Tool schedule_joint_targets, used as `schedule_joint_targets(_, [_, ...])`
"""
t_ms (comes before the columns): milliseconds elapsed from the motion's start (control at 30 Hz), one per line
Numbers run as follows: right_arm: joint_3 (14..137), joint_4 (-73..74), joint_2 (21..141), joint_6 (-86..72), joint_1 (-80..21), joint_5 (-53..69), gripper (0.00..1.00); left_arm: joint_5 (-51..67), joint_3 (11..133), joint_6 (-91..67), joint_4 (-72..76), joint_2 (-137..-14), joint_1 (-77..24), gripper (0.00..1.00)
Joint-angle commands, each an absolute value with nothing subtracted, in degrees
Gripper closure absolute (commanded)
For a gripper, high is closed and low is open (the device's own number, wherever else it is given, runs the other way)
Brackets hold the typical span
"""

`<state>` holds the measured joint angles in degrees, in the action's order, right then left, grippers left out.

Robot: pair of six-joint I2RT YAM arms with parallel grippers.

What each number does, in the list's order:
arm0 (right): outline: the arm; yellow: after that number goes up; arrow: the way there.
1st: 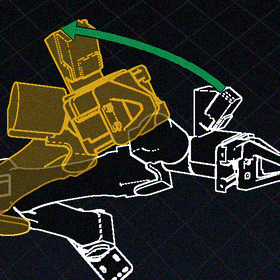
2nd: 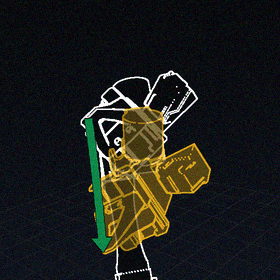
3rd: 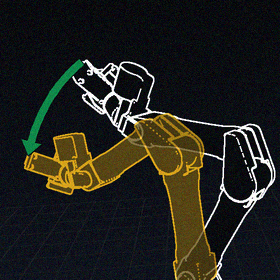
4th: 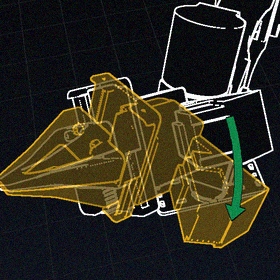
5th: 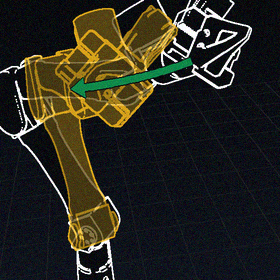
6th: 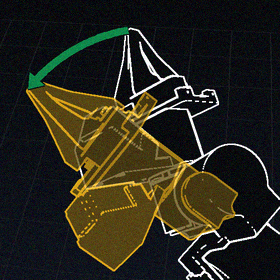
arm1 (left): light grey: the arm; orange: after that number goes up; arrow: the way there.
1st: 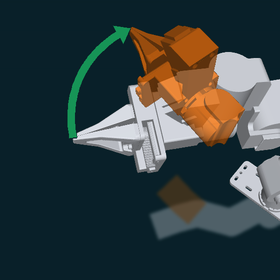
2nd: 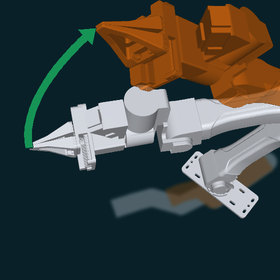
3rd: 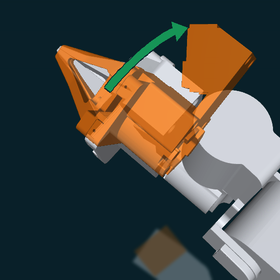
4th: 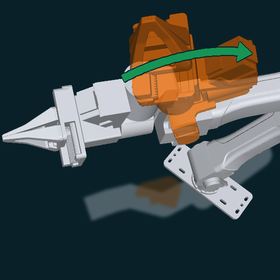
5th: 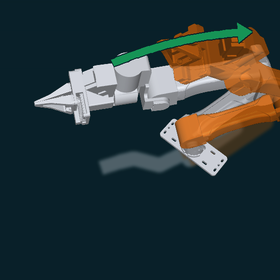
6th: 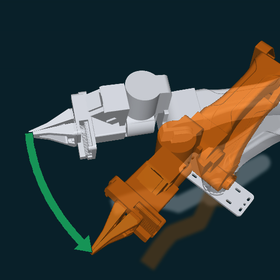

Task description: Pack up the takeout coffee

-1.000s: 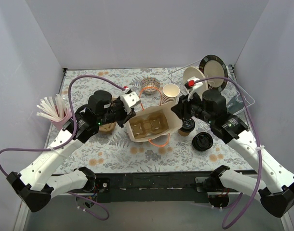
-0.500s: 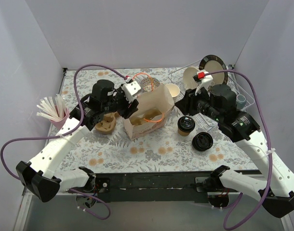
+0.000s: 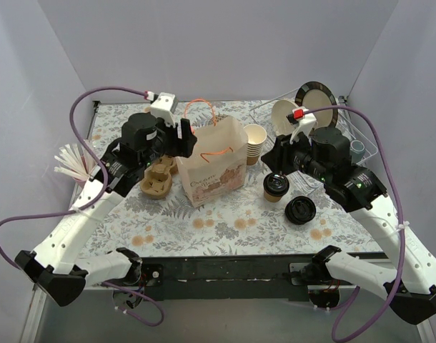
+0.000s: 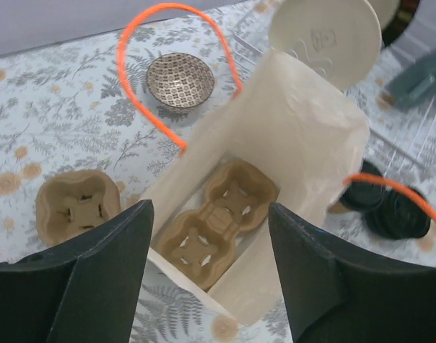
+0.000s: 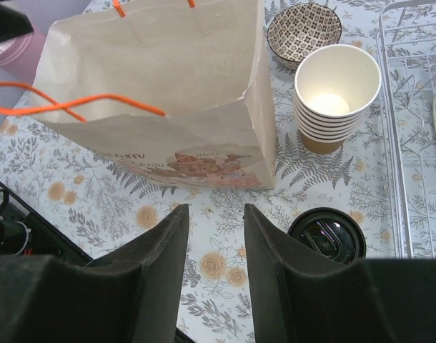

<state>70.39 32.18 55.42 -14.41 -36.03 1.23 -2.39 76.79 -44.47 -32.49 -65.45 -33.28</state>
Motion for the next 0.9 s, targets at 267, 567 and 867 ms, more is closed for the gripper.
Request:
schedule_joint_targets(267, [72.2,35.0,56.2,-14.8,-36.0,-2.4,0.55,-28.4,104.1,-96.7,-72.9,-80.4,-33.1,0.44])
schedule_joint_targets(567, [75.2,39.6,59.4,-15.6,-36.0,-8.0,0.56,-18.6,98.3,-106.0,-72.0,-75.4,-33.6,0.46])
schedule_joint_targets(867, [75.0,39.3,59.9,-17.1,-36.0,-7.2,0.58,-15.1,91.9,-108.0,-69.5,-74.3,-34.0,0.44])
